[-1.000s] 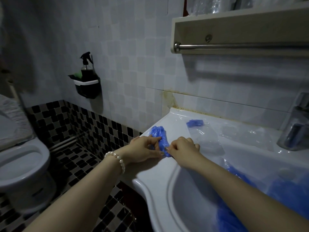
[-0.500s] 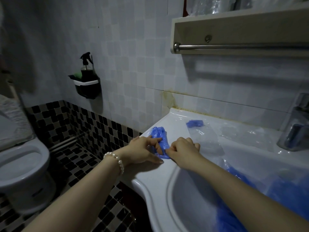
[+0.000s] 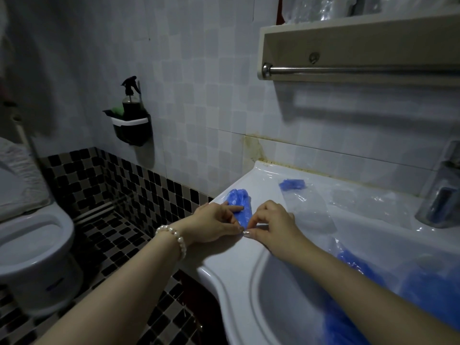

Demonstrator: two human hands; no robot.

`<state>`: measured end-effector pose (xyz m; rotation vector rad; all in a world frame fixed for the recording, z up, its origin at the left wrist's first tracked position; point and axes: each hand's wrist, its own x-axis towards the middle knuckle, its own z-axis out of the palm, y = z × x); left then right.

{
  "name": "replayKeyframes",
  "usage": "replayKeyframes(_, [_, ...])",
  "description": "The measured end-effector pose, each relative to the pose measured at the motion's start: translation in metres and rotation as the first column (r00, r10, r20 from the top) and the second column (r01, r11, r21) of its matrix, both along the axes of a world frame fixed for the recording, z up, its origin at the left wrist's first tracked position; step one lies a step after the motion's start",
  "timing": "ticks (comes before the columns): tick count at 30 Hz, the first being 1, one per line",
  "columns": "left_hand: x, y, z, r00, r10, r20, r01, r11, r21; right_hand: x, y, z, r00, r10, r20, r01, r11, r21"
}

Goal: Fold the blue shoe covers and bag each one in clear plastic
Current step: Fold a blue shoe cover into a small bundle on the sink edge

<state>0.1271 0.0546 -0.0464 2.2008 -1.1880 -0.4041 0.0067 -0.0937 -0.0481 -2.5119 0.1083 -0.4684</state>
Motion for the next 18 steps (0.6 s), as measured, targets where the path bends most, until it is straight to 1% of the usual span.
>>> replayKeyframes(3, [-0.005, -0.002, 0.002, 1.000, -0.005, 0.030, 0.004, 1.000, 0.014, -0.001, 0.002, 0.005, 0.999, -0.011, -0.052, 0.002, 0.985, -0.172])
replayKeyframes(4, [-0.005, -0.002, 0.001, 1.000, 0.009, 0.014, -0.009, 1.000, -0.011, 0.000, 0.003, 0.007, 0.996, -0.021, -0.089, 0.004, 0.981, -0.192])
replayKeyframes(6, [-0.001, -0.001, -0.004, 0.999, 0.027, -0.038, -0.030, 0.995, -0.094, 0.003, 0.004, 0.013, 0.978, -0.064, -0.197, 0.029, 0.984, -0.178])
replayKeyframes(8, [0.002, 0.000, -0.010, 0.997, 0.020, -0.074, -0.030, 0.989, -0.142, 0.007, 0.005, 0.019, 0.949, -0.117, -0.293, 0.067, 0.982, -0.174])
replayKeyframes(10, [0.002, 0.000, -0.010, 0.999, 0.027, -0.047, -0.032, 0.991, -0.129, 0.010, 0.007, 0.024, 0.921, -0.161, -0.354, 0.088, 0.973, -0.213])
replayKeyframes(11, [0.000, 0.000, -0.009, 0.999, 0.030, -0.020, -0.032, 0.993, -0.111, 0.011, 0.009, 0.025, 0.917, -0.171, -0.362, 0.091, 0.970, -0.227])
replayKeyframes(13, [-0.002, 0.000, -0.007, 1.000, 0.030, 0.006, -0.029, 0.996, -0.086, 0.012, 0.010, 0.022, 0.927, -0.161, -0.338, 0.103, 0.978, -0.183])
replayKeyframes(14, [-0.002, 0.000, -0.006, 1.000, 0.027, 0.005, -0.027, 0.996, -0.082, 0.010, 0.008, 0.019, 0.945, -0.140, -0.294, 0.115, 0.988, -0.101])
replayKeyframes(16, [0.000, 0.000, -0.007, 1.000, 0.017, 0.004, -0.017, 0.998, -0.065, 0.003, 0.001, 0.013, 0.991, -0.057, -0.120, 0.073, 0.988, 0.135])
replayKeyframes(17, [0.001, 0.000, -0.008, 1.000, 0.010, 0.003, -0.010, 0.998, -0.066, -0.001, -0.003, 0.009, 0.999, -0.010, -0.038, 0.017, 0.980, 0.200])
replayKeyframes(18, [0.004, -0.001, -0.009, 1.000, 0.008, -0.001, -0.008, 0.997, -0.072, -0.004, -0.008, 0.007, 0.999, 0.039, 0.006, -0.039, 0.972, 0.230])
